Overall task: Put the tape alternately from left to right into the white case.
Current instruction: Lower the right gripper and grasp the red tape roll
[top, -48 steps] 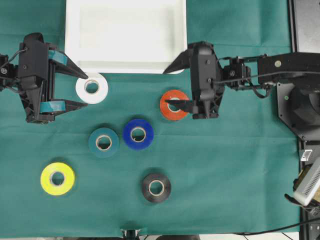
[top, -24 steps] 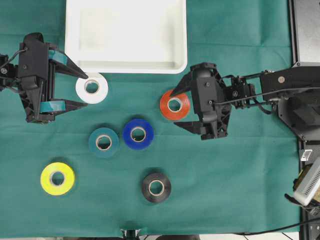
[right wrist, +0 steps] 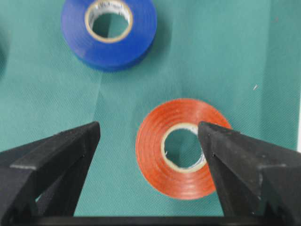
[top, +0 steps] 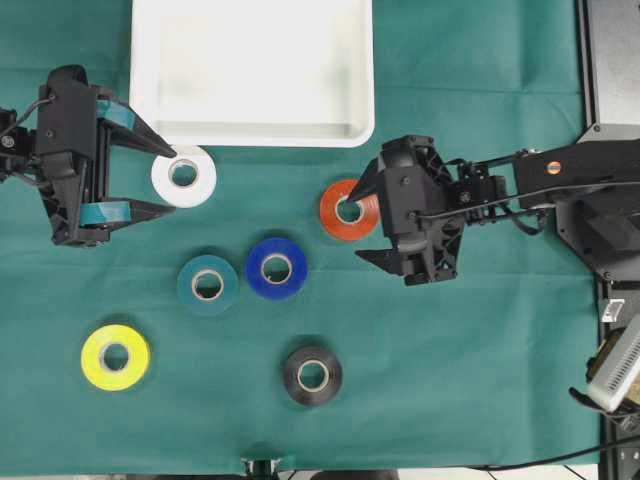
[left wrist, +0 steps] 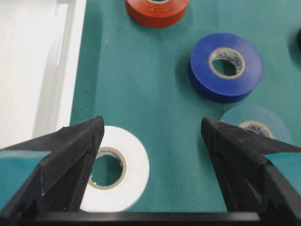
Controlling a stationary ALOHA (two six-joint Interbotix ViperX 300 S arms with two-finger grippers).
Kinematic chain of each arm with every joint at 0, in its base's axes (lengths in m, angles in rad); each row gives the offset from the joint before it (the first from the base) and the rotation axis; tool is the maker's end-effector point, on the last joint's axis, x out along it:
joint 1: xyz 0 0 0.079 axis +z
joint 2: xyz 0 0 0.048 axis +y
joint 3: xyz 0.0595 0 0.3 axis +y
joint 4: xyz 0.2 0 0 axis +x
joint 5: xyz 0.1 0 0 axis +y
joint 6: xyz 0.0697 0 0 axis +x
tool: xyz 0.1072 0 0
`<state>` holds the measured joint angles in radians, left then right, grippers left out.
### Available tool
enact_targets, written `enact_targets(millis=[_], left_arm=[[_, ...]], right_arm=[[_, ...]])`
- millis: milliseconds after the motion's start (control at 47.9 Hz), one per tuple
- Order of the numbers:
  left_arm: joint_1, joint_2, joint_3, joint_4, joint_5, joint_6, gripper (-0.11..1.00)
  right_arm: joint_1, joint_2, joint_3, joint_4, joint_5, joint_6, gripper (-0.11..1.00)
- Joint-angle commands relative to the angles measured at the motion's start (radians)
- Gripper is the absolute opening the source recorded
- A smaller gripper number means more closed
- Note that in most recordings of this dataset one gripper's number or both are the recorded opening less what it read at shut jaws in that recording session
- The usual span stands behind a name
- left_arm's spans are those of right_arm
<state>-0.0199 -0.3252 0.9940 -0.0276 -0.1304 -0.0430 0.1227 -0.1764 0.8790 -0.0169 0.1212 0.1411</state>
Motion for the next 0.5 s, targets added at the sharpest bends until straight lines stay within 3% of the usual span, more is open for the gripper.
enact_targets(millis=[0, 480], left_arm=[[0.002, -0.006, -0.02, -0.003, -0.005, 0.0, 0.91], [0.002, -0.006, -0.02, -0.003, -0.005, 0.0, 0.91]], right_arm=[[-0.003, 0.012, -0.014, -0.002, -0.003, 0.002, 0.83], [-0.029, 0.138, -0.032, 0.0, -0.009, 0.003, 0.82]])
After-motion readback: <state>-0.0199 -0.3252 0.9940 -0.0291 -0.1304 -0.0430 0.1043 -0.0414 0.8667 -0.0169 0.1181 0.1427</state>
